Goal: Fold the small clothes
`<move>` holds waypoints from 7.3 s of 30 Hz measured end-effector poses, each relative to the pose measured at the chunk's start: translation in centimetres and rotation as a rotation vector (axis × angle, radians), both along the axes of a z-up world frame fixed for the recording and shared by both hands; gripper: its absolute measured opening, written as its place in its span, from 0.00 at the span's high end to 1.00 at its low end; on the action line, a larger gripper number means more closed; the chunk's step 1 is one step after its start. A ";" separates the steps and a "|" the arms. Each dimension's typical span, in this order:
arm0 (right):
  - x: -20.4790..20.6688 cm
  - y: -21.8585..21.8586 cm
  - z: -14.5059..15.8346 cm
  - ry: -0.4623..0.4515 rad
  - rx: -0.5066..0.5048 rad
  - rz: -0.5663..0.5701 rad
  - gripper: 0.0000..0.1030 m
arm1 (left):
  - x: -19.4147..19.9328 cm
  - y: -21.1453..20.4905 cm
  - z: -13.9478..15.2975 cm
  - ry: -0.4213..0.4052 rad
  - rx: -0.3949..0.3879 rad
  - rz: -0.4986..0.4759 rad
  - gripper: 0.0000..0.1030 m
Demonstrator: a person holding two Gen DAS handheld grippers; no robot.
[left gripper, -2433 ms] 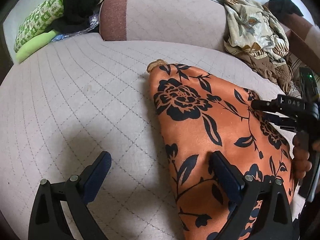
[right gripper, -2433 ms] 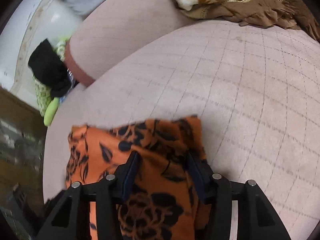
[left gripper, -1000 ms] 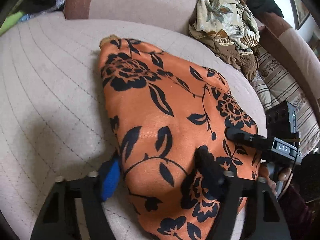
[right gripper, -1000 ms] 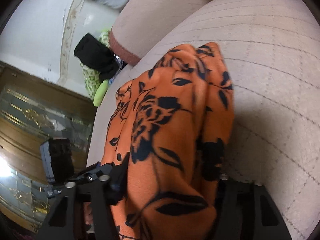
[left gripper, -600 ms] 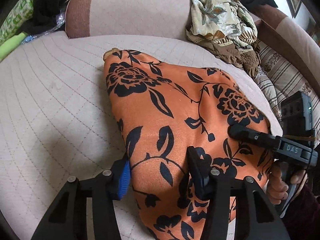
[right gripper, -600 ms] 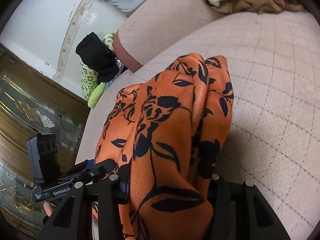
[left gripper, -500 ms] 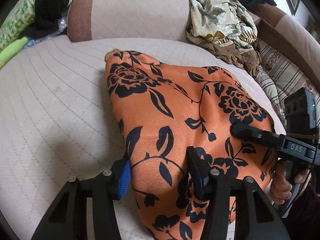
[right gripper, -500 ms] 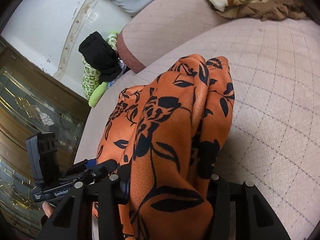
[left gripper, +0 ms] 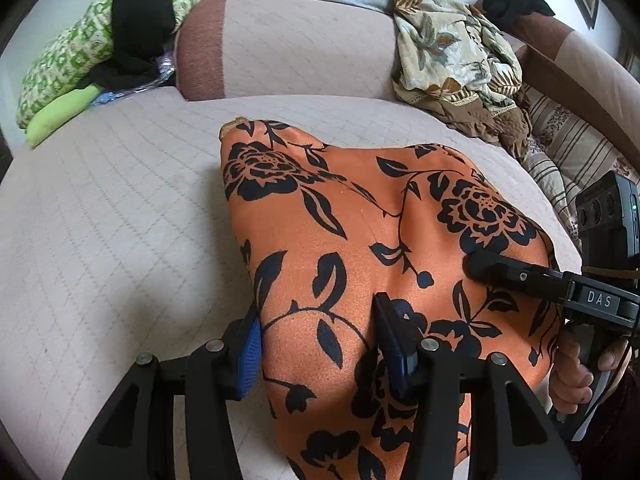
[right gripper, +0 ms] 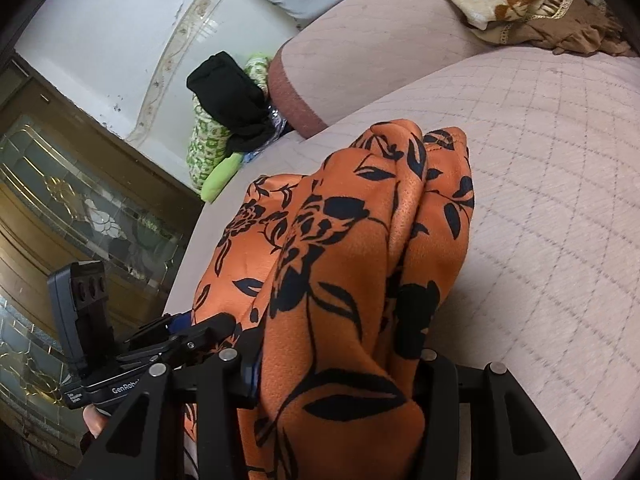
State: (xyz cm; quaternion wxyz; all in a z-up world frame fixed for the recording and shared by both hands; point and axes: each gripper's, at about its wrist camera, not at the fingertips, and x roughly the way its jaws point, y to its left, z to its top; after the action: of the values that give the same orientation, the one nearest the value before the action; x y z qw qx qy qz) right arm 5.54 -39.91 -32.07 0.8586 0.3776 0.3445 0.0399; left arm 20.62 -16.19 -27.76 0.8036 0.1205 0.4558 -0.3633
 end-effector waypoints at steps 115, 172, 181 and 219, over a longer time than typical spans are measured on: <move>9.0 2.4 -1.4 0.272 0.047 -0.074 0.63 | 5.7 1.5 -2.7 -0.108 0.314 0.292 0.19; -19.7 16.8 22.3 -0.174 -0.700 -0.134 0.32 | -25.9 12.2 25.3 -0.712 -0.008 0.587 0.00; -21.2 17.8 24.4 -0.228 -0.706 -0.169 0.26 | -27.7 14.4 27.2 -0.747 -0.018 0.620 0.00; -20.2 17.1 29.8 -0.305 -0.790 -0.233 0.23 | -27.4 12.7 31.5 -0.792 -0.072 0.624 0.00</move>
State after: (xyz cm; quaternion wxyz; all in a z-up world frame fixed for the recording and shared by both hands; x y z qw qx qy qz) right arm -14.67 -22.78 -2.27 0.9769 0.0463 0.1576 -0.1366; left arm -6.78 -3.52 3.79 0.9887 0.0795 0.1178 -0.0478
